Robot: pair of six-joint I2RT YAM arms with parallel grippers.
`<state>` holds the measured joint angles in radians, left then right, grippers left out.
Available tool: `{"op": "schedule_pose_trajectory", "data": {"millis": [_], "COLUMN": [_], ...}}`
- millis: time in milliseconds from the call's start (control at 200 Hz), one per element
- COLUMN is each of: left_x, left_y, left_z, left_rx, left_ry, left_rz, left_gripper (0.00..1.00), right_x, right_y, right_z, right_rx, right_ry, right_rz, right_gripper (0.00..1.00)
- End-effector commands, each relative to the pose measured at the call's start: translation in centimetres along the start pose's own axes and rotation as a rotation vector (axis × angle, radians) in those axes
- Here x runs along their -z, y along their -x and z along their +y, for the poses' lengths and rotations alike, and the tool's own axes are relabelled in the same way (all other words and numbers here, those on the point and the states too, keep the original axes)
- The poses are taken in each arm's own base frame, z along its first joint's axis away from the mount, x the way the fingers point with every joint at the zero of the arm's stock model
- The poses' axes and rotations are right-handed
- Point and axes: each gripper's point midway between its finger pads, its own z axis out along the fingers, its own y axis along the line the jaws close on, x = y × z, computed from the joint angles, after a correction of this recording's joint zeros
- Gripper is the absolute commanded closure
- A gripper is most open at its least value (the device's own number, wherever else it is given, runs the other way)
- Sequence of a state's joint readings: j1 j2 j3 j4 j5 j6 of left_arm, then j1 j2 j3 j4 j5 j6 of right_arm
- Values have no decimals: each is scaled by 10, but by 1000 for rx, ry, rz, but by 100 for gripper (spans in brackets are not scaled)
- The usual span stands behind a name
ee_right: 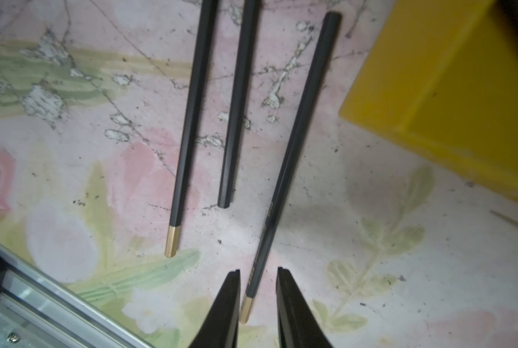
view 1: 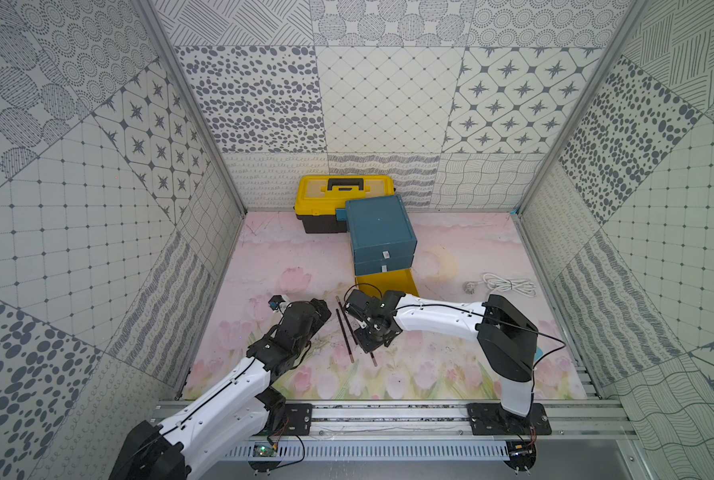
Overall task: Please place the pencils in the drawer according to their color
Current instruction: Pick up the pencil from the center of the board.
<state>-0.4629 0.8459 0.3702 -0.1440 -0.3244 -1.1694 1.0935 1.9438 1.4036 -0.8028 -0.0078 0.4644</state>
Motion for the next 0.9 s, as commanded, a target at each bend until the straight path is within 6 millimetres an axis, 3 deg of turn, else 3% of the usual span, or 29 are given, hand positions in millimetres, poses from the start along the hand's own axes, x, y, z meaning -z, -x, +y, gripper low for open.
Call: {"op": "schedule_pose_trajectory", "data": {"millis": [0,500,896], "left_x": [-1,-2,-4], "left_y": [2,0,-1], "left_z": [9,10,10], "left_rx": [2,5,4], "left_ry": [34,34,33], "left_rz": [-18,-12,-4], "left_gripper": [1,1,1], "right_x": [1,-32,-50], "right_y": [18,11,-9], "right_z": [8,-8,-25], "right_rx": [-9,-19,48], "right_ry": [10,-56,-156], "right_rz": [-47,17,113], "right_gripper": [72,73,93]}}
